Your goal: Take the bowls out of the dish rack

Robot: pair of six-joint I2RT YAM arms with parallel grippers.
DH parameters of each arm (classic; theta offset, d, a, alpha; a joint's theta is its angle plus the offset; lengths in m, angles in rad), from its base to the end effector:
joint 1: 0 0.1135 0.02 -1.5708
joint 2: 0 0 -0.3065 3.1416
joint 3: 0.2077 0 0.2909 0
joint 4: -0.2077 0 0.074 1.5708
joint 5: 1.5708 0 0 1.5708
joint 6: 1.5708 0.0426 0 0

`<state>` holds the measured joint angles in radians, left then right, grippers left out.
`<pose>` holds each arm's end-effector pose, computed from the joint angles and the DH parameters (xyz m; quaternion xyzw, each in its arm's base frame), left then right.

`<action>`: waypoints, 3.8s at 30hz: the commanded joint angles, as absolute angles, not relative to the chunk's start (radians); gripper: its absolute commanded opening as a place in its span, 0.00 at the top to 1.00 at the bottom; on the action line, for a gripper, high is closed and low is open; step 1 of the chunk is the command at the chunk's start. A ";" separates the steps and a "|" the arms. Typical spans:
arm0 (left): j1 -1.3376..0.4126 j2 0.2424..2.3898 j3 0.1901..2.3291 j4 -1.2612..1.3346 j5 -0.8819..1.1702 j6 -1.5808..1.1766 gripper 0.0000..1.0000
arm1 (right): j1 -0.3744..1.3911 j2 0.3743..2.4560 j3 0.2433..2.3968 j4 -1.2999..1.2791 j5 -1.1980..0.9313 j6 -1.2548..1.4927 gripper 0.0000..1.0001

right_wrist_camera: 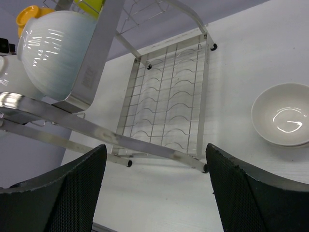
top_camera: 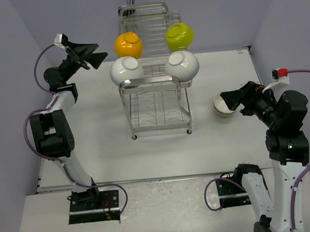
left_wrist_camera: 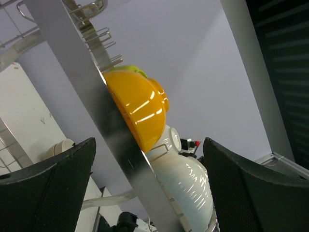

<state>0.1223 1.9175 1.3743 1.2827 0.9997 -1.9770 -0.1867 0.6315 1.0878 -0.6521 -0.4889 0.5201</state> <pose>0.4714 0.0218 0.3714 -0.0890 0.5567 -0.7585 0.3269 0.1130 -0.0010 0.4520 0.1154 0.7567 0.2866 0.5762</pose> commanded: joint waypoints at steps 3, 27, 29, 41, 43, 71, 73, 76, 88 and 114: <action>0.114 1.960 1.428 1.463 1.011 -2.042 0.09 | -0.181 0.676 1.183 -0.712 -0.477 0.495 0.16; 0.034 2.129 1.664 1.617 0.965 -2.250 0.12 | -0.179 0.701 1.304 -0.762 -0.601 0.517 0.16; 0.035 2.112 1.634 1.614 0.962 -2.240 0.12 | -0.179 0.704 1.307 -0.762 -0.606 0.515 0.16; 0.043 2.037 1.591 1.614 0.940 -2.233 0.13 | -0.172 0.695 1.295 -0.758 -0.617 0.514 0.16; 0.048 2.028 1.571 1.621 0.936 -2.238 0.13 | -0.170 0.693 1.296 -0.759 -0.617 0.512 0.16; 0.029 2.060 1.572 1.807 0.864 -2.488 0.14 | -0.167 0.687 1.310 -0.772 -0.624 0.517 0.16; 0.028 2.062 1.572 1.812 0.858 -2.497 0.13 | -0.167 0.689 1.310 -0.772 -0.629 0.517 0.16; 0.029 2.059 1.572 1.816 0.853 -2.510 0.13 | -0.167 0.687 1.312 -0.770 -0.630 0.518 0.16; 0.021 2.022 1.519 1.830 0.854 -2.523 0.13 | -0.166 0.683 1.302 -0.764 -0.643 0.523 0.16; -0.035 1.959 1.508 1.836 0.834 -2.530 0.14 | -0.158 0.678 1.307 -0.762 -0.649 0.520 0.16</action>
<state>-0.0063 2.0411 1.5082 1.3109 0.8299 -1.9972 -0.1631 0.6857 1.2835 -0.7746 -0.6220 0.5198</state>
